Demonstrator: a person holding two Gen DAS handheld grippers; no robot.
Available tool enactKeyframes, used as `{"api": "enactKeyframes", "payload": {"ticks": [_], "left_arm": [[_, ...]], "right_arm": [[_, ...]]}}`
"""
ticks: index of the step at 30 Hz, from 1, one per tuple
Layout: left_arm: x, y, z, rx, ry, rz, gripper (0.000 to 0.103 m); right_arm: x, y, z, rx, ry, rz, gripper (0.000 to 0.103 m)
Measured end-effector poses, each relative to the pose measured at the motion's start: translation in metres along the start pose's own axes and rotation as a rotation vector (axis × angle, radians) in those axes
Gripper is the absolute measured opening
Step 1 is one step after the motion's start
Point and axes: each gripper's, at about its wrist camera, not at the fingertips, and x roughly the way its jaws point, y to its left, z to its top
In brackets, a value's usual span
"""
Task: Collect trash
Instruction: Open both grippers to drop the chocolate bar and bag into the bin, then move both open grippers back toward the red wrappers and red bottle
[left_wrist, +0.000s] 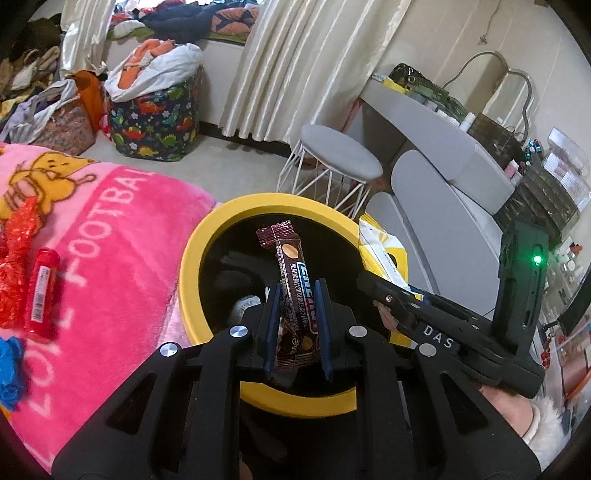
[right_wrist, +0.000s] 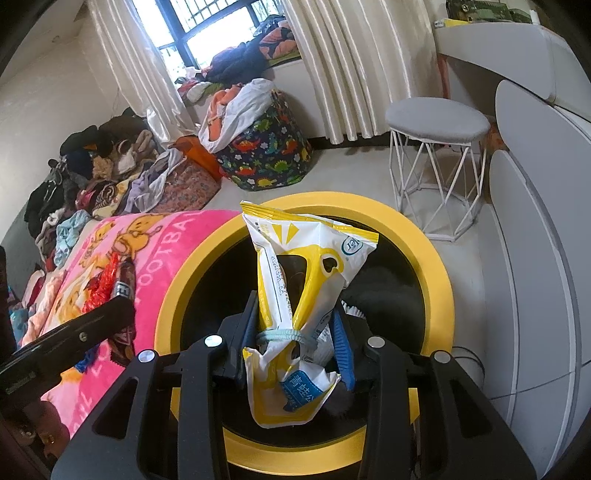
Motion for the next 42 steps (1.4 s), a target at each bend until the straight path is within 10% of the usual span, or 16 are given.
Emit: {"api": "enactKeyframes", "payload": {"ticks": [13,25,42], "left_arm": [[0.03,0.004,0.011,-0.007,0.045,-0.012,0.015],[0.006,0.016,0.013,-0.06,-0.025,0.03,0.091],[-0.056,0.04,0.011,-0.109,-0.134,0.12,0.092]], "right_arm": [[0.005,-0.004,-0.001,0.008,0.02,0.003,0.039],[-0.001,-0.003,-0.004,0.024,-0.003,0.005,0.066],[-0.025,0.031,0.003,-0.04,-0.073,0.053,0.076]]}}
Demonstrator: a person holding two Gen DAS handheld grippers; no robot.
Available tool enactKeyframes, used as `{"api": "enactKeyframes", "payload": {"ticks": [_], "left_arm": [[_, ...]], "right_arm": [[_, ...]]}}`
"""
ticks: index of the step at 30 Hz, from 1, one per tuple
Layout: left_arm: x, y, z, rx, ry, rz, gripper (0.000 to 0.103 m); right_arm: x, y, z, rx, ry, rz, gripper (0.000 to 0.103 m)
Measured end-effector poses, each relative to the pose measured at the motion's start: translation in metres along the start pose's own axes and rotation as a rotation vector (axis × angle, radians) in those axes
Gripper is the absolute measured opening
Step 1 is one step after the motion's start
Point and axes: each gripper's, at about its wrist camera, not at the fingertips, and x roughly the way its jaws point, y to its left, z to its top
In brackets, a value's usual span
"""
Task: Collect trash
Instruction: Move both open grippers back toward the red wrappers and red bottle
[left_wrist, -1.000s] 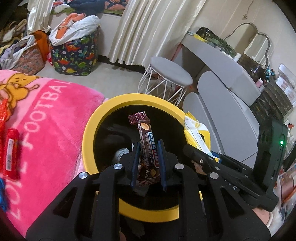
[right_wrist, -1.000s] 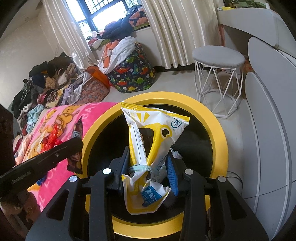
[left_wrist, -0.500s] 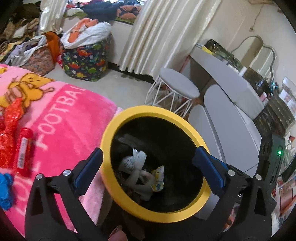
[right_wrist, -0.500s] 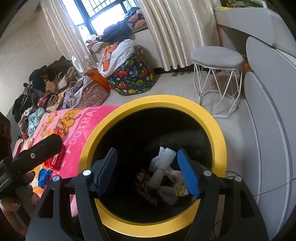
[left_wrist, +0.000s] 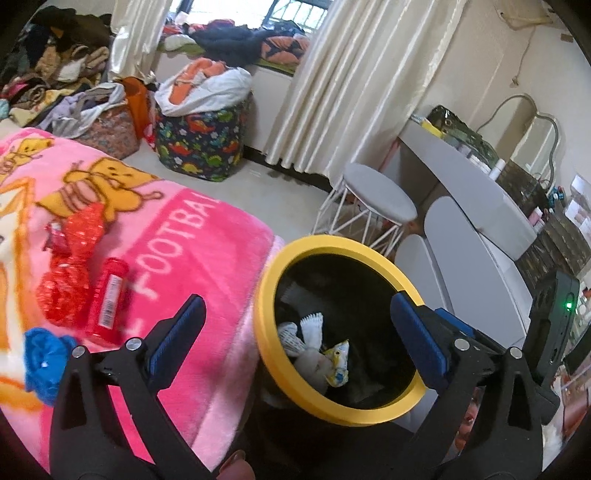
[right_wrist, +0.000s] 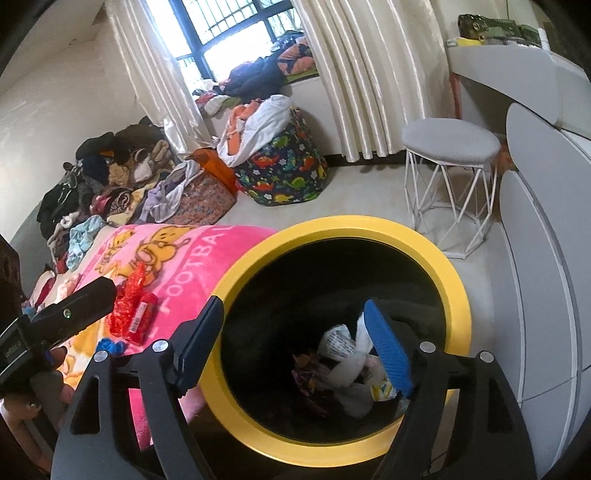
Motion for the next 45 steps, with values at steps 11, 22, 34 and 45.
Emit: {"api": "enactKeyframes", "payload": {"ticks": [11,22,34,45], "left_arm": [[-0.033,0.026,0.009,-0.038,-0.078,0.057,0.092],[-0.052,0.057,0.014,-0.094,-0.126,0.098,0.092],[-0.07,0.1,0.012,-0.166,-0.16,0.138,0.092],[-0.083,0.155,0.006,-0.254,-0.156,0.193,0.086]], "right_arm": [[-0.001,0.041,0.002,-0.084,-0.006,0.052,0.076],[0.006,0.08,-0.002,-0.165,0.012,0.096,0.077],[0.022,0.125,-0.007,-0.239,0.037,0.146,0.077],[0.05,0.165,-0.018,-0.304,0.082,0.183,0.077]]}}
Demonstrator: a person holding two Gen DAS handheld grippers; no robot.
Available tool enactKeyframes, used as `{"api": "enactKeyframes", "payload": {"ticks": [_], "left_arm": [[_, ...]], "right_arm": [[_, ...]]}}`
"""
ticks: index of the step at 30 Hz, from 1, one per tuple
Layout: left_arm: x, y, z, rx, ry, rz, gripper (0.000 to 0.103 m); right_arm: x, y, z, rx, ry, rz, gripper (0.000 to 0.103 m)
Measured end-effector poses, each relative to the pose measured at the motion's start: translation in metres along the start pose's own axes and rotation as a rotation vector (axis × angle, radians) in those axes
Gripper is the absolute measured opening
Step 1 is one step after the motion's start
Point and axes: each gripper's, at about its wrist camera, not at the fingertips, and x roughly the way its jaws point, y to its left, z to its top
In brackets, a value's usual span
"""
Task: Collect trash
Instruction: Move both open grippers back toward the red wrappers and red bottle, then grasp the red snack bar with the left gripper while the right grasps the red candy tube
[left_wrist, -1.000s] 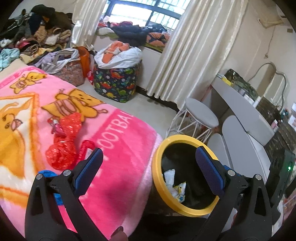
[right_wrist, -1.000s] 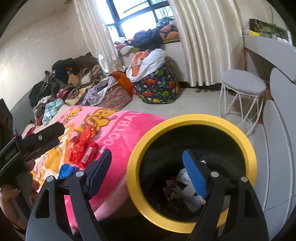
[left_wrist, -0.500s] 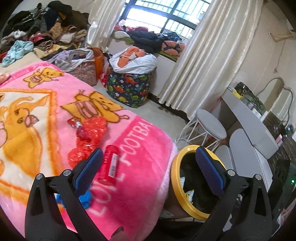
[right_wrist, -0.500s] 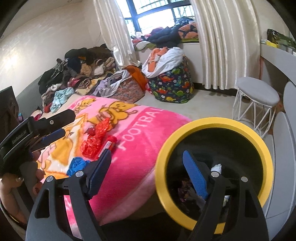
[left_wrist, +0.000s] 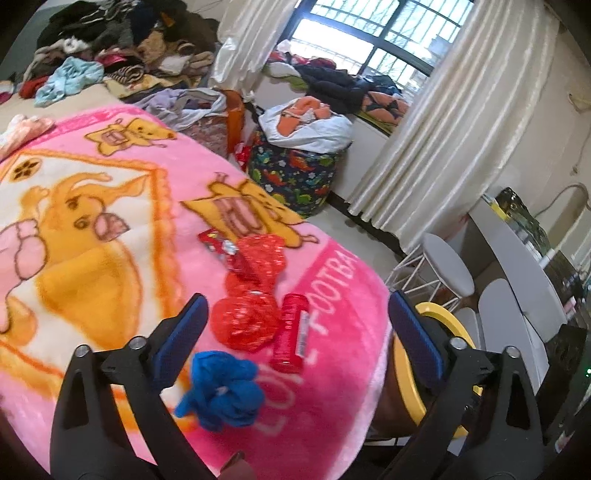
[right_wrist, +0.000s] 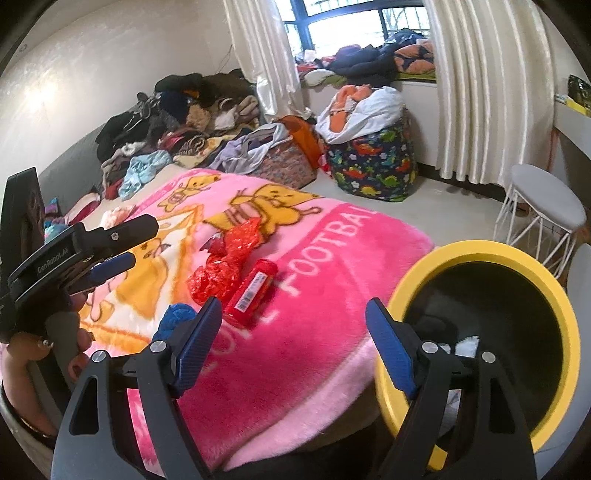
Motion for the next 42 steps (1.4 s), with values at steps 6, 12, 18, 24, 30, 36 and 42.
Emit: {"api": "enactKeyframes", "payload": {"ticks": [6,12,18,24,30,36,42], "left_arm": [[0.012,0.024,0.005,-0.048,0.036,-0.002,0.072],[0.032,0.033,0.013,-0.076,0.07,-0.018,0.06],[0.057,0.036,0.021,-0.08,0.106,-0.016,0.056],[0.083,0.036,0.027,-0.073,0.135,0.017,0.05],[0.11,0.049,0.03,-0.108,0.18,0.06,0.046],[0.117,0.068,0.024,-0.187,0.197,0.03,0.036],[0.11,0.08,0.018,-0.261,0.192,-0.031,0.023]], "right_arm": [[0.027,0.011,0.002,-0.025,0.033,0.011,0.077],[0.051,0.019,0.004,-0.034,0.069,0.022,0.077],[0.08,0.023,0.005,-0.032,0.112,0.035,0.077],[0.1,0.025,0.004,-0.031,0.151,0.048,0.077],[0.116,0.028,0.005,-0.031,0.18,0.065,0.075],[0.138,0.032,0.007,-0.011,0.228,0.085,0.068],[0.155,0.03,0.002,0.004,0.306,0.092,0.046]]}}
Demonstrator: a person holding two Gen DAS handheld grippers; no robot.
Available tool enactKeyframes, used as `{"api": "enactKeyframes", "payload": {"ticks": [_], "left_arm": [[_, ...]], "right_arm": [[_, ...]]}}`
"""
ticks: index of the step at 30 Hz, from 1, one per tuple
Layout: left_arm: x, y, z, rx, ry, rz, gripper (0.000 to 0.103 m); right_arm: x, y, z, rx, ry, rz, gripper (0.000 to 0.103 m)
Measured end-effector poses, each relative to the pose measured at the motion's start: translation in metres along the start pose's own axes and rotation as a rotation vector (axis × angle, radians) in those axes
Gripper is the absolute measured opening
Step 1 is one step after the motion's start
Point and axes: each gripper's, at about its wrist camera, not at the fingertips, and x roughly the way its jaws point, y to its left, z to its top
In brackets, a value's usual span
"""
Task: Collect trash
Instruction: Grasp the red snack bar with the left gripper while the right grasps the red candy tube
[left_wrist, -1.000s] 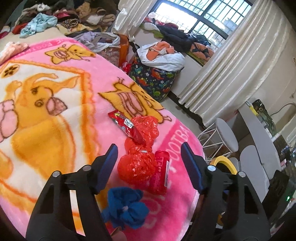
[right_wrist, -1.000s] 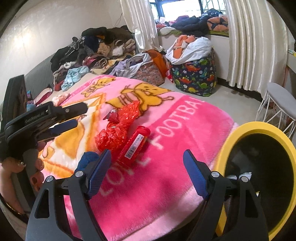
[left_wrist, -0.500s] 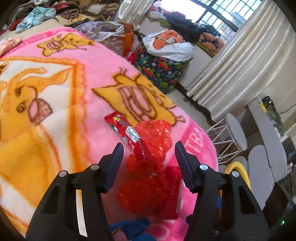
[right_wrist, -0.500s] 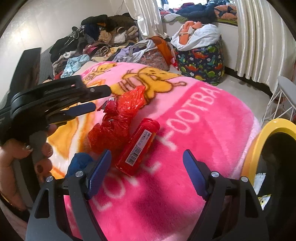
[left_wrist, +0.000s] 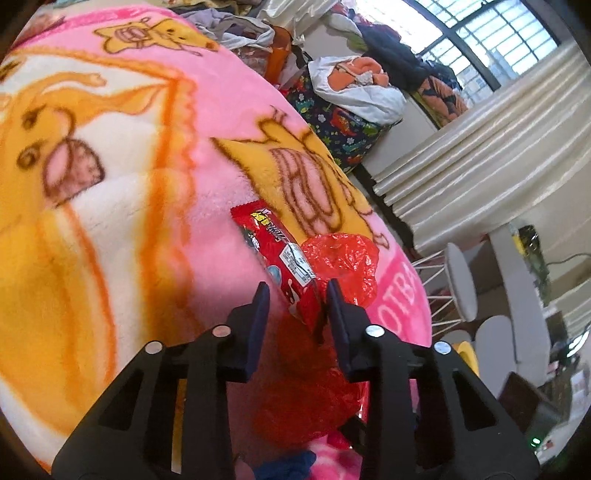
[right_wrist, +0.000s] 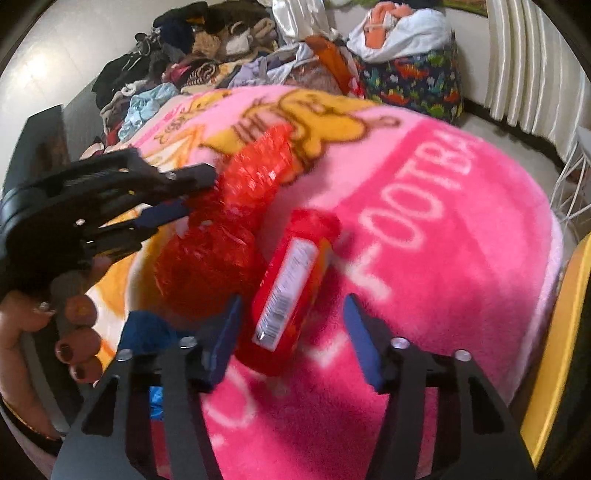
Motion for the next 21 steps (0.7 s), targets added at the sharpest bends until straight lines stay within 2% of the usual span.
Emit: {"api": "enactKeyframes", "payload": {"ticks": [3,4,6,12,21], "left_arm": [[-0.006,0.005,-0.003,-0.011,-0.004,-0.017,0.019],[-0.007,0.006,-0.004,-0.015,-0.006,-0.019,0.017],[-0.01,0.008,-0.005,-0.022,-0.009,-0.024,0.013],[-0.02,0.006,-0.017,-0.017,-0.012,-0.028,0.009],[-0.038,0.002,-0.03,0.001,-0.046,-0.026,0.007]], "right_arm": [[-0.003,-0.004,-0.003,0.01,0.006,-0.003,0.029],[-0.005,-0.008,-0.004,0.021,0.007,0.0,0.028],[-0.01,-0.011,-0.007,0.036,0.003,0.003,0.028],[-0.027,-0.018,-0.012,0.047,-0.027,-0.012,0.026],[-0.046,-0.023,-0.023,0.055,-0.056,-0.028,0.026]]}}
